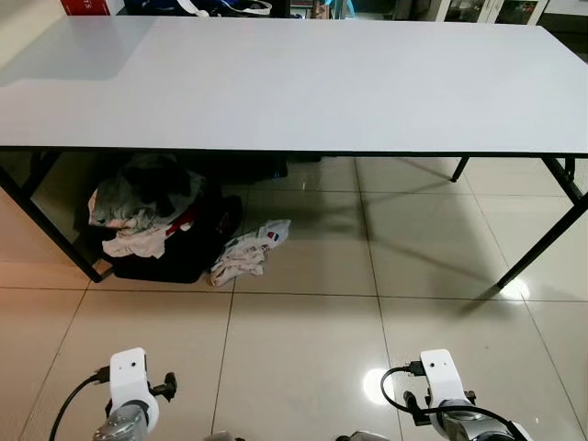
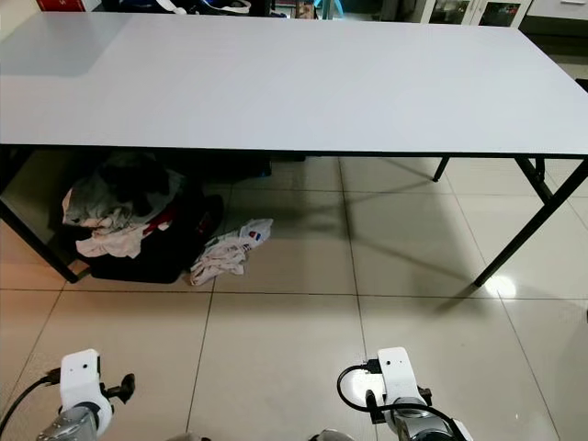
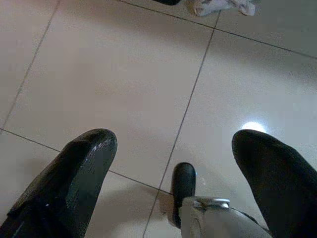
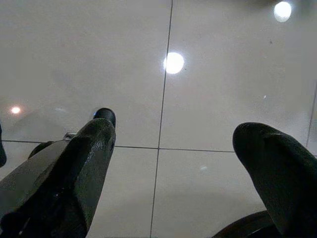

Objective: Setting the table

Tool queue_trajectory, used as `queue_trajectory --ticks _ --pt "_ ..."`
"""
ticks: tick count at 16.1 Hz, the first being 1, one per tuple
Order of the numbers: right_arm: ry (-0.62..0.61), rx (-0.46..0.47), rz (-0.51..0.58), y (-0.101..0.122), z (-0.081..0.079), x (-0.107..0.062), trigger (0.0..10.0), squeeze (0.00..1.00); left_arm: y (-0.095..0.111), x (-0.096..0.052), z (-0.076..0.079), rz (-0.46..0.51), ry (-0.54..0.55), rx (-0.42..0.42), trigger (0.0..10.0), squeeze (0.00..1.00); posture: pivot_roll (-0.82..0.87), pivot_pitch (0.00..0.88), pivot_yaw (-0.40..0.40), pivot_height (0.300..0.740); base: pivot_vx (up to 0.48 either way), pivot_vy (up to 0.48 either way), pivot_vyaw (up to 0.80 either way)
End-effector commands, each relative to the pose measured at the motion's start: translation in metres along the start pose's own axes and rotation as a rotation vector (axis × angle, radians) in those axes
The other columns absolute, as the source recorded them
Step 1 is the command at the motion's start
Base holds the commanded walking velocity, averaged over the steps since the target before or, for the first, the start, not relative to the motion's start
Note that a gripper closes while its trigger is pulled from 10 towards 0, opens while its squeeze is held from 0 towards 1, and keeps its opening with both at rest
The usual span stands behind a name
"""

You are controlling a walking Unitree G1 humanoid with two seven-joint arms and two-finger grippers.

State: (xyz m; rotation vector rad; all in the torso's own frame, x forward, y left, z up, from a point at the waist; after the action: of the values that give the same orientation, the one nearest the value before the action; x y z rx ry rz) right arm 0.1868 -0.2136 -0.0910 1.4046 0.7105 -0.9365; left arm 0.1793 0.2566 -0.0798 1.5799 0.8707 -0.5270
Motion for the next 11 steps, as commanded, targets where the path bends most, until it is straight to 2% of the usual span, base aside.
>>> queue_trajectory --ticks 1,2,3,4,7,8,9,10,11 --pt "-0.025 0.002 0.01 0.0032 0.0052 -0.0001 10.0 0.0 -0.0043 -0.0007 0.0024 -0.021 -0.005 0.024 10.0 0.0 -0.09 0.062 -0.013 0.74 0.0 0.0 0.0" --pt "-0.03 -0.001 0.014 0.0047 0.0061 -0.0001 10.0 0.0 -0.0051 -0.0008 0.0028 -0.026 0.001 0.037 10.0 0.0 -0.09 0.063 -0.015 0.74 0.0 0.0 0.0" --pt "-0.021 -0.027 0.024 0.0074 0.0054 0.0 10.0 1.0 -0.0056 -0.001 0.0034 -0.026 -0.001 0.036 10.0 0.0 -0.09 0.065 -0.016 0.74 0.0 0.0 0.0" --pt "0.005 -0.012 0.023 0.008 0.0024 0.0002 10.0 1.0 -0.0056 -0.0016 0.0018 -0.006 0.003 -0.009 10.0 1.0 -0.09 0.066 -0.016 0.74 0.0 0.0 0.0" --pt "0.008 -0.01 0.03 0.009 -0.0004 0.0003 10.0 1.0 -0.009 -0.0027 0.0007 -0.01 0.011 -0.01 10.0 1.0 -0.09 0.07 -0.012 0.74 0.0 0.0 0.0" --pt "-0.012 -0.013 0.034 0.0098 0.0008 0.0003 10.0 1.0 -0.0092 -0.0027 0.0 -0.015 0.015 0.015 10.0 1.0 -0.09 0.074 -0.01 0.74 0.0 0.0 0.0" --pt "-0.015 0.008 0.034 0.0101 0.0016 0.0003 10.0 0.6 -0.0091 -0.0026 -0.0006 -0.02 0.023 0.024 10.0 0.0 -0.09 0.074 -0.009 0.74 0.0 0.0 0.0" --pt "-0.001 0.032 0.037 0.0108 0.0012 0.0003 10.0 0.0 -0.0074 -0.0021 0.0001 -0.015 0.023 0.034 10.0 0.0 -0.09 0.075 -0.008 0.74 0.0 0.0 0.0" --pt "0.02 0.034 0.043 0.0116 -0.0004 0.0003 10.0 0.0 -0.0051 -0.0017 0.0016 -0.002 0.016 0.04 10.0 0.0 -0.1 0.075 -0.005 0.74 0.0 0.0 0.0"
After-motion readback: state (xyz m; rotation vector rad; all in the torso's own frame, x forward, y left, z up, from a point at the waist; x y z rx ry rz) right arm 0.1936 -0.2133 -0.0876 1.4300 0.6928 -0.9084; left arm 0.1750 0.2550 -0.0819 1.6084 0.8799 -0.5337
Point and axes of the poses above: a point about 5 cm out from each wrist's last joint towards the gripper, its own x axis pointing out of the wrist towards the gripper, its own y axis along the axis of the wrist's last joint, z = x × y, the point moved 1 cm from there along x, pointing out of the wrist towards the gripper, and after that the axes turned 13 degrees about x, right-handed, at the moved point
